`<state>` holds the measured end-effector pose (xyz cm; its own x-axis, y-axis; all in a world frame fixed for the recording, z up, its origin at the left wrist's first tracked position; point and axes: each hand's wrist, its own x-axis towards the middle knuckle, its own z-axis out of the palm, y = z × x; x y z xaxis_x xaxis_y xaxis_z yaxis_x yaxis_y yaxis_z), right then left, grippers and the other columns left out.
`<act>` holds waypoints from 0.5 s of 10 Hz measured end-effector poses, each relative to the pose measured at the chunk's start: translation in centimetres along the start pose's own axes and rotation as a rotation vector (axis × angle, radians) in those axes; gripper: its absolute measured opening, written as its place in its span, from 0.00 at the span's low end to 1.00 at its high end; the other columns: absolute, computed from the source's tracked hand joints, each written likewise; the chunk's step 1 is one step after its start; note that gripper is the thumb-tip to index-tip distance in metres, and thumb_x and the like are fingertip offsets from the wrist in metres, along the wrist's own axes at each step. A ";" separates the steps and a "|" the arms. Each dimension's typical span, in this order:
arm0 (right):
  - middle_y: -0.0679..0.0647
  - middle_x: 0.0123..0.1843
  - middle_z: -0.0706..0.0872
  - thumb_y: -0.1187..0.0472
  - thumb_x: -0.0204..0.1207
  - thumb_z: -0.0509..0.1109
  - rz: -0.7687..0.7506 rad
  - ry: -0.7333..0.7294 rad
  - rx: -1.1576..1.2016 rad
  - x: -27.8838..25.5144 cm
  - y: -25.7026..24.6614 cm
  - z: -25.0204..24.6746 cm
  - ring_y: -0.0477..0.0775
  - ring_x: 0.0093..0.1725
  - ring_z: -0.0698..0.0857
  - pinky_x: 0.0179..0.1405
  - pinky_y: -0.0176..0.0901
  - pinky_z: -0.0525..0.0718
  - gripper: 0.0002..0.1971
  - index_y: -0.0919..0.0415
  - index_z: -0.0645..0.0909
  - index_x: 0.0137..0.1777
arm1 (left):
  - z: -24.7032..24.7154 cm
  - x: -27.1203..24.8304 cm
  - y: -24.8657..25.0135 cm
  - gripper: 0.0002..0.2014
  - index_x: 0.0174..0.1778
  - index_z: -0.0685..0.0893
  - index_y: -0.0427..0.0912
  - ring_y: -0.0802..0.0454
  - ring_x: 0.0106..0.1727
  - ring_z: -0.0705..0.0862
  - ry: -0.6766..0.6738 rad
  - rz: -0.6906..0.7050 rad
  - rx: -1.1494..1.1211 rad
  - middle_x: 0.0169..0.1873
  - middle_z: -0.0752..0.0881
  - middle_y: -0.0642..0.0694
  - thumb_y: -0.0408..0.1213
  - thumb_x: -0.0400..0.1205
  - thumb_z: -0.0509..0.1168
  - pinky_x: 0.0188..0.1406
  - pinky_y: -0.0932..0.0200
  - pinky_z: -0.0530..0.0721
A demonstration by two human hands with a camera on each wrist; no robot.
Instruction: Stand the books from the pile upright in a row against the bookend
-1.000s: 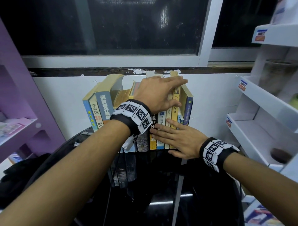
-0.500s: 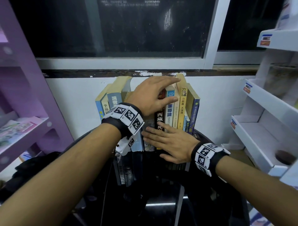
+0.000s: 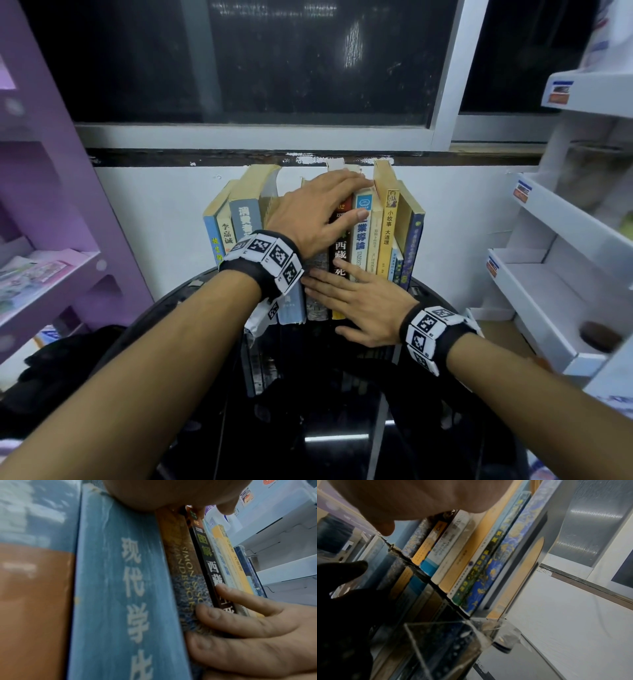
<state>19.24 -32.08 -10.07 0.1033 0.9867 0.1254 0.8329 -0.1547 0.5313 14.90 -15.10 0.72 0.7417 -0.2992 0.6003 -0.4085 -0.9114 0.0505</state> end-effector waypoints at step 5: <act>0.57 0.87 0.49 0.42 0.80 0.57 0.016 0.035 -0.024 -2.0 -2.7 -4.3 0.56 0.86 0.44 0.83 0.62 0.43 0.40 0.62 0.51 0.86 | -2.8 -1.6 1.2 0.28 0.78 0.68 0.56 0.54 0.77 0.68 0.102 -0.160 -0.435 0.78 0.69 0.51 0.61 0.82 0.50 0.74 0.40 0.71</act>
